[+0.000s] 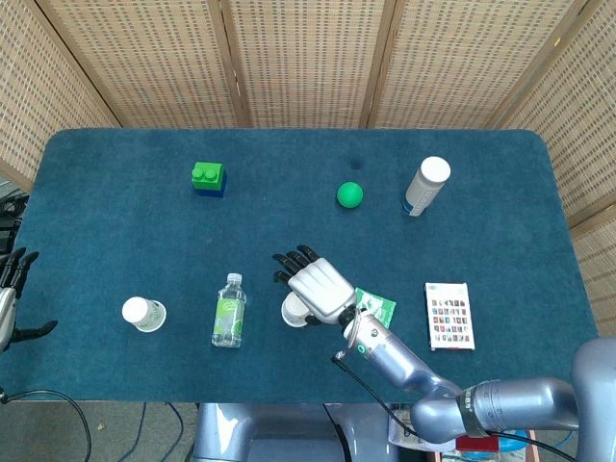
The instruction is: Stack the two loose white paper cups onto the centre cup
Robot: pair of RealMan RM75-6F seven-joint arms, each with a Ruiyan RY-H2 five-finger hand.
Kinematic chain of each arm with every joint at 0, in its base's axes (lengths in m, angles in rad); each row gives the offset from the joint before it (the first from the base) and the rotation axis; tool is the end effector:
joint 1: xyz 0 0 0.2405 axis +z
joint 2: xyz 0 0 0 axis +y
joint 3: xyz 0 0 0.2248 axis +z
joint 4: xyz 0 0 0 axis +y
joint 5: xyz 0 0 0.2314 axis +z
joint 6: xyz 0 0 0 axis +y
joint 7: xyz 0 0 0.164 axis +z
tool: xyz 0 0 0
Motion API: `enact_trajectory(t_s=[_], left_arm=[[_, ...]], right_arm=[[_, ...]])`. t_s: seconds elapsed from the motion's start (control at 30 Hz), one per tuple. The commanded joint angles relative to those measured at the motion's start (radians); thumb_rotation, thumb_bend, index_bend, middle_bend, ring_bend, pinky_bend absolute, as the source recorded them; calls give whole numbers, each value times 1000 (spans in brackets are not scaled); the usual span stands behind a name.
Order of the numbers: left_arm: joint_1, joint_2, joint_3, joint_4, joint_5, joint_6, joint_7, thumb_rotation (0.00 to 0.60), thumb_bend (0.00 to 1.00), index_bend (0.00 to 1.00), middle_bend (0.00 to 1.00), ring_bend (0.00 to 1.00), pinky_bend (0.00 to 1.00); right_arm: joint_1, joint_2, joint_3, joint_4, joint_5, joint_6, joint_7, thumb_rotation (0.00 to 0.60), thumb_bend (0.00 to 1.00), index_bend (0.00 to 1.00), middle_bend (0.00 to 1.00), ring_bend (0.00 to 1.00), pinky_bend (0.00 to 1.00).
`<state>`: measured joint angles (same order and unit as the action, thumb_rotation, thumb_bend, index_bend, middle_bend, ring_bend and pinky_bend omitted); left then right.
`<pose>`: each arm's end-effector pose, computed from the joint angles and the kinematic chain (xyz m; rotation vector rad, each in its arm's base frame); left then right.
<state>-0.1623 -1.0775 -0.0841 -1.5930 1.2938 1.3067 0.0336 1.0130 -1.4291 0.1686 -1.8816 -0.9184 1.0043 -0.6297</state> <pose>-0.3216 0.2298 0.1344 -1.3409 -0.9850 -0.7268 0.0075 -0.2974 -0.0339 2.1422 -0.7483 1.0123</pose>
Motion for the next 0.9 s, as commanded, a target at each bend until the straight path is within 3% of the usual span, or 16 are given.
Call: enact_trajectory(t_s=[0.03, 0.2, 0.43, 0.53, 0.67, 0.9], left_arm=[[-4, -1, 3, 6, 12, -4, -9, 600, 145, 0, 0, 0, 0], [-17, 0, 16, 16, 47, -26, -28, 600, 145, 0, 0, 0, 0], [-59, -17, 45, 37, 110, -86, -20, 600, 147, 0, 0, 0, 3], [-79, -35, 55, 47, 130, -117, -29, 600, 150, 0, 0, 0, 36], [-112, -62, 69, 46, 130, -189, -46, 600, 152, 0, 0, 0, 63], [-156, -97, 93, 87, 199, -233, -91, 600, 152, 0, 5, 29, 116]], right_arm=[[-50, 67, -42, -17, -80, 30, 31, 600, 0, 278, 135, 120, 87], [-147, 155, -116, 5, -254, 107, 104, 600, 0, 166, 3, 0, 0], [-344, 237, -247, 110, -477, 305, 246, 600, 0, 89, 0, 0, 0], [-422, 249, -289, 151, -518, 371, 258, 600, 0, 81, 0, 0, 0], [-564, 209, -321, 231, -571, 518, 363, 600, 0, 77, 0, 0, 0], [-659, 166, -312, 338, -622, 605, 476, 600, 0, 77, 0, 0, 0]])
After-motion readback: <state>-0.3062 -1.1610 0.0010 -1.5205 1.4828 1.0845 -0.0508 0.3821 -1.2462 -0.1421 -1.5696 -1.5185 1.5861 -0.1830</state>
